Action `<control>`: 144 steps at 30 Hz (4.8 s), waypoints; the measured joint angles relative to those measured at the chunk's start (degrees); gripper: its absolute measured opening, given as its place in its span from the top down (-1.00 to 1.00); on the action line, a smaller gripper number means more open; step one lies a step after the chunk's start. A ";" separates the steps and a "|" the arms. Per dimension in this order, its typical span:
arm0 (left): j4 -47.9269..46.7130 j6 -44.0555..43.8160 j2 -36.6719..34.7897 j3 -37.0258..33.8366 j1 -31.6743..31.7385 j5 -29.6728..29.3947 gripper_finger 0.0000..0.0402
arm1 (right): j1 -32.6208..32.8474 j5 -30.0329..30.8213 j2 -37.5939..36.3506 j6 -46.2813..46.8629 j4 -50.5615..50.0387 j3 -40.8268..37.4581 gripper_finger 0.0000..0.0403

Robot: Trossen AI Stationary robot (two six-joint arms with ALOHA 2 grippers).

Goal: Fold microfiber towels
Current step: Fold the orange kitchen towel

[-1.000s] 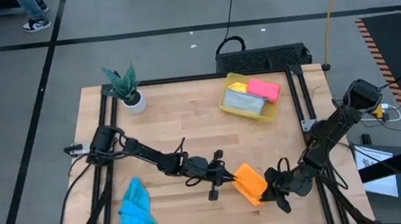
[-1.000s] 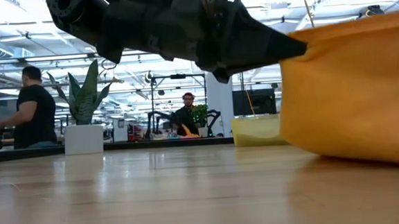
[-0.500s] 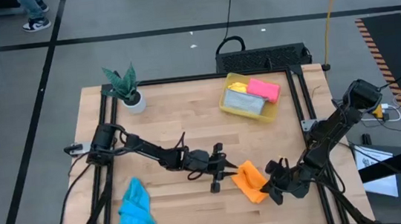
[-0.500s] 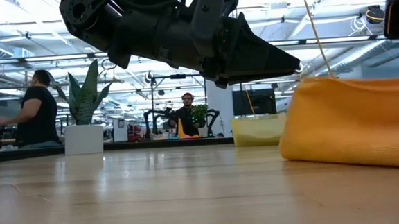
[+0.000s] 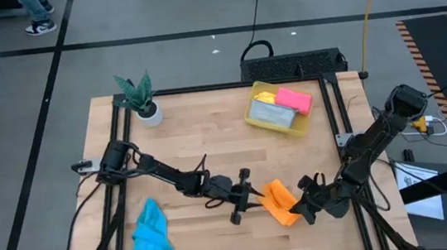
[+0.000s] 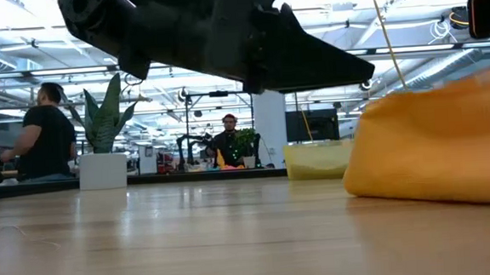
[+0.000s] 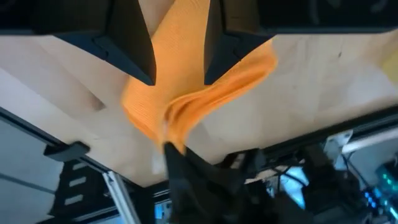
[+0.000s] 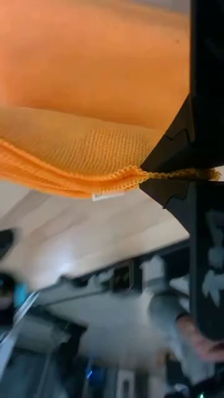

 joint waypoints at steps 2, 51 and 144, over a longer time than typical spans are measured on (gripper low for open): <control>0.04 1.56 0.00 0.00 -0.68 -0.02 0.32 | 0.78 2.44 -1.90 0.00 0.16 0.00 0.99; -0.44 1.64 0.00 0.00 -1.32 -0.07 0.32 | 11.14 -6.81 -11.94 20.09 -36.32 0.02 0.45; -0.46 -1.04 6.62 5.20 -2.52 -3.47 0.32 | -17.54 -10.00 17.46 -58.82 28.11 -3.48 1.00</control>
